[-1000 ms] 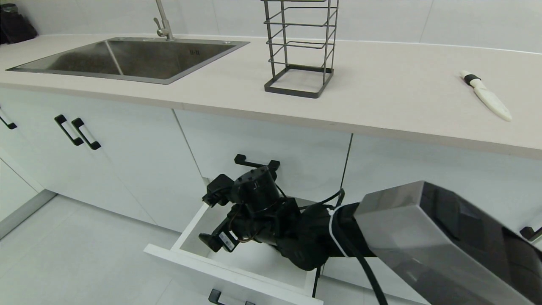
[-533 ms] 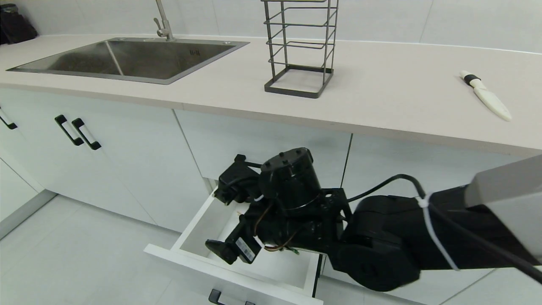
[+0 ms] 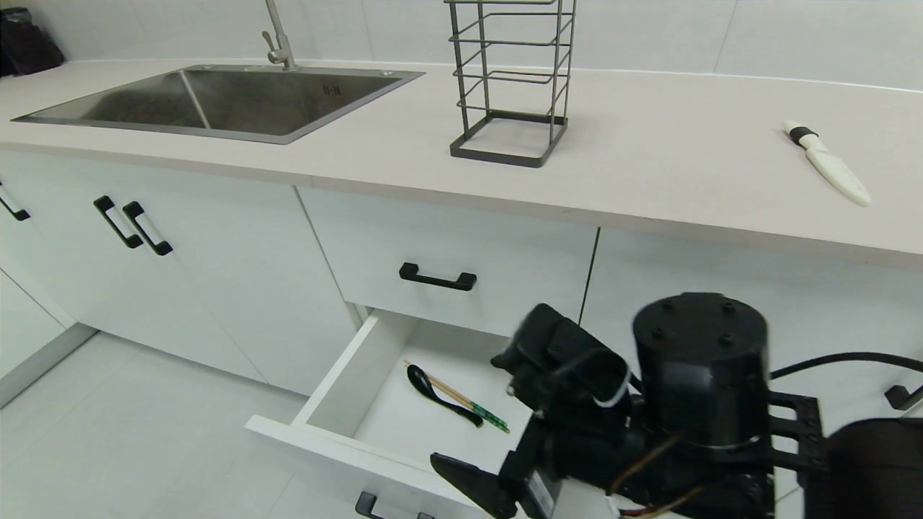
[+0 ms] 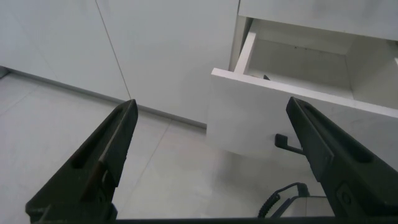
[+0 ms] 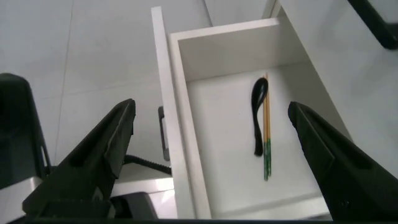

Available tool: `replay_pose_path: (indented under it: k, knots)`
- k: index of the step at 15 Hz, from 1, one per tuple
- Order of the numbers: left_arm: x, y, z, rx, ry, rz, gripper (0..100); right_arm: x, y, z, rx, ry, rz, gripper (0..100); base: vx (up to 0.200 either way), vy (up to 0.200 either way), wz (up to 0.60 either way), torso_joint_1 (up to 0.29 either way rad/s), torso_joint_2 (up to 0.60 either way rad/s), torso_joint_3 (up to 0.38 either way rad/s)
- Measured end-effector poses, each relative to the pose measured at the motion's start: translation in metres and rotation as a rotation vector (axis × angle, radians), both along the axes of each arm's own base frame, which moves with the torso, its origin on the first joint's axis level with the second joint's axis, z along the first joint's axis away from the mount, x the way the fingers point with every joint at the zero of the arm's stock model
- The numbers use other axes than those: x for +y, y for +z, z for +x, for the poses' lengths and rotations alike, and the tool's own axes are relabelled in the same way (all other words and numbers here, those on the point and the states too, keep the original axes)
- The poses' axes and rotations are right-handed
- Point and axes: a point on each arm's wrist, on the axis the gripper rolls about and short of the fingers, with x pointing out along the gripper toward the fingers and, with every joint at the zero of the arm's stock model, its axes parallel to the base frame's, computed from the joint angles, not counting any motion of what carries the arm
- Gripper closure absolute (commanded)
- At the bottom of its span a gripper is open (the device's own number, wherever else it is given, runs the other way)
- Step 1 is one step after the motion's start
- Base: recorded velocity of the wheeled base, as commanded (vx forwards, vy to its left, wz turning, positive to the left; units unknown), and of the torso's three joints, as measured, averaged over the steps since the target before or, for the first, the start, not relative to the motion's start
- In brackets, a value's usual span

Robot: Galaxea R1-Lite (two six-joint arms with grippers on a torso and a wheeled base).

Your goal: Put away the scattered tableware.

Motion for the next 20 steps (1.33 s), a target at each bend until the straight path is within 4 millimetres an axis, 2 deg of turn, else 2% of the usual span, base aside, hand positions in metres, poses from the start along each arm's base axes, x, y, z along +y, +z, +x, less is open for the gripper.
replay_pose_path:
  k: [3,8,12,16,18,20]
  knots:
    - [0.000,0.000,0.000,0.000,0.000,0.000,0,-0.042,-0.006,-0.021,-0.005,0.010,0.024,0,0.000,0.000,0.00,0.000,0.00,0.000]
    - [0.000,0.000,0.000,0.000,0.000,0.000,0,-0.106,-0.006,-0.029,-0.008,-0.040,0.056,0,0.000,0.000,0.00,0.000,0.00,0.000]
    - [0.000,0.000,0.000,0.000,0.000,0.000,0,-0.163,-0.013,-0.059,0.002,-0.094,0.055,0,0.000,0.000,0.00,0.000,0.00,0.000]
    - [0.000,0.000,0.000,0.000,0.000,0.000,0,-0.226,-0.008,-0.093,-0.097,-0.380,0.153,0,0.000,0.000,0.00,0.000,0.00,0.000]
    - [0.000,0.000,0.000,0.000,0.000,0.000,0,-0.243,-0.005,-0.115,-0.201,-0.522,0.216,0,0.000,0.000,0.00,0.000,0.00,0.000]
    - [0.000,0.000,0.000,0.000,0.000,0.003,0,-0.251,-0.011,-0.137,-0.294,-0.628,0.254,0,0.000,0.000,0.00,0.000,0.00,0.000]
